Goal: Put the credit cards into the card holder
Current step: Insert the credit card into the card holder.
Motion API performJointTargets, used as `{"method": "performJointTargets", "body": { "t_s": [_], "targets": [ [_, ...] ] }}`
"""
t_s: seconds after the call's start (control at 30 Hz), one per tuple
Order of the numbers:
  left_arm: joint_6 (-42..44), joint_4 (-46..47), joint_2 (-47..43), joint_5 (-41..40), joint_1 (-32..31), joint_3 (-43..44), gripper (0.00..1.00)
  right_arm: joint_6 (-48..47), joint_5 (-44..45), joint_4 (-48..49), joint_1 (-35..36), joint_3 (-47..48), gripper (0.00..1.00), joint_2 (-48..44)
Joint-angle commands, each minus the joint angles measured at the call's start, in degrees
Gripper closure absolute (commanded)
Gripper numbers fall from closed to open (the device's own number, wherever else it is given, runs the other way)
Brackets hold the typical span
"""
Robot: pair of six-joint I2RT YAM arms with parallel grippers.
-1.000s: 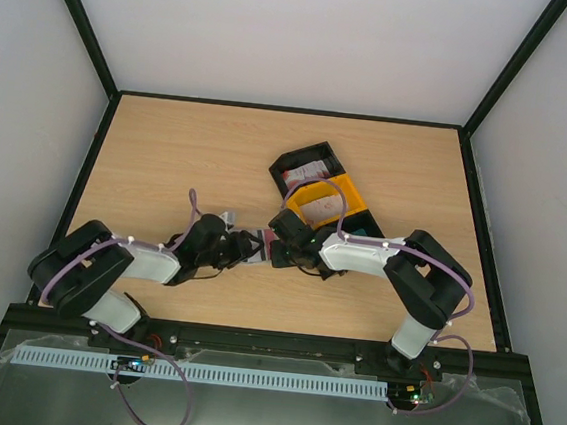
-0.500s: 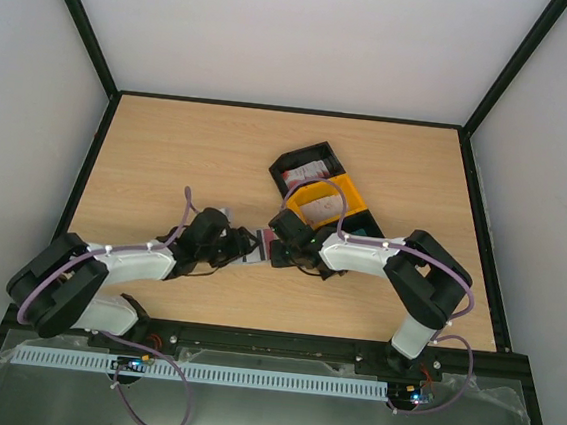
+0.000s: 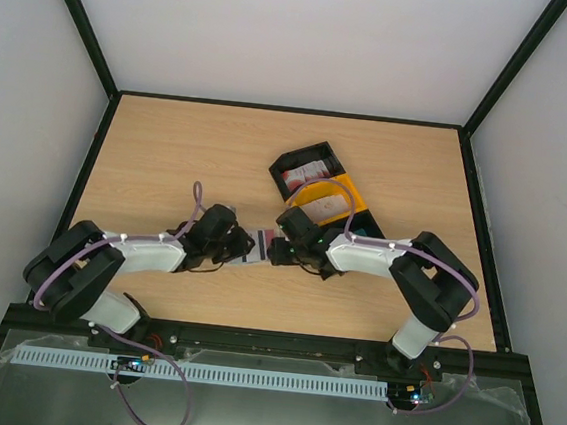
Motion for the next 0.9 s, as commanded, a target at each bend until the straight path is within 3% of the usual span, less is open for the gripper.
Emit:
{"method": "performJointTargets", "body": {
  "t_s": [0.0,0.4,0.87],
  "targets": [
    [2.4,-3.1,2.8,-2.3,-0.3,2.0,0.67,0.0,-3.0,1.7,-1.5,-1.3,0.51,-0.9],
    [4.4,0.8,8.0,2.8,-0.4,3.7,0.70,-1.1,-7.4,3.8,-2.4,-0.6,0.54,1.2],
    [3.0,10.4,11.4,8.4,-0.6,3.0,0.74,-1.0,-6.8,4.8,-2.5,-2.2,0.55,-0.1]
  ]
}}
